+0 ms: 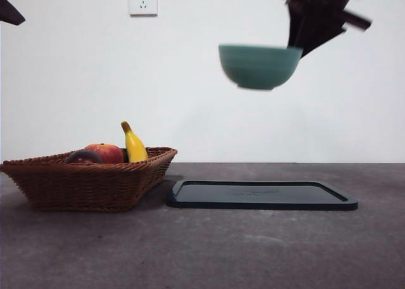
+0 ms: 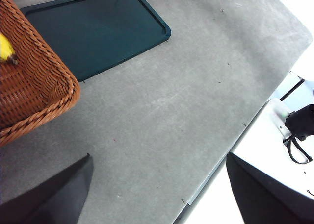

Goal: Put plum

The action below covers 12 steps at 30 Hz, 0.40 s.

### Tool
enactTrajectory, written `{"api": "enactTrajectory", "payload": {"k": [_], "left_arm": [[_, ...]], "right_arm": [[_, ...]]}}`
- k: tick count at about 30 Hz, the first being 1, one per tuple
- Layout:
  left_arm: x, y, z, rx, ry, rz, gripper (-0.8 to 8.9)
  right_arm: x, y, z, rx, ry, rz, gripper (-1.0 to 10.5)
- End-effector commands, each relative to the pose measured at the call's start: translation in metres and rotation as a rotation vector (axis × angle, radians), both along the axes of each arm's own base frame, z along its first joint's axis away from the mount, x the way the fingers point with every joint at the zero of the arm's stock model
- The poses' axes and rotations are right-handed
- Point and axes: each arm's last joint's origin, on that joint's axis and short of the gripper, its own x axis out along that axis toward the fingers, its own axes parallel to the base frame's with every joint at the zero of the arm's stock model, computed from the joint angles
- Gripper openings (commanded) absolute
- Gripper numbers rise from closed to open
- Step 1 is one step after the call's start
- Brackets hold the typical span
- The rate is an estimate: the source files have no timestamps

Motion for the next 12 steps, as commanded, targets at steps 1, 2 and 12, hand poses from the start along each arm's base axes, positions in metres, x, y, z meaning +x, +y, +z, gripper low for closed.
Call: {"api": "enactTrajectory", "payload": {"k": [1, 2, 12], "left_arm": [[0.001, -0.001, 0.004, -0.004, -0.026, -0.015, 4.33], [0.001, -0.001, 0.004, -0.004, -0.026, -0.015, 4.33], [0.001, -0.001, 0.004, -0.004, -0.025, -0.015, 4.33]], "right_arm": [[-0.021, 0.0, 0.016, -0.009, -0.019, 0.042, 0.1], [-0.028, -0.001, 0.019, -0.008, -0.024, 0.046, 0.1], [-0.094, -0.003, 0.003, -0.003, -0.039, 0.133, 0.1]]}}
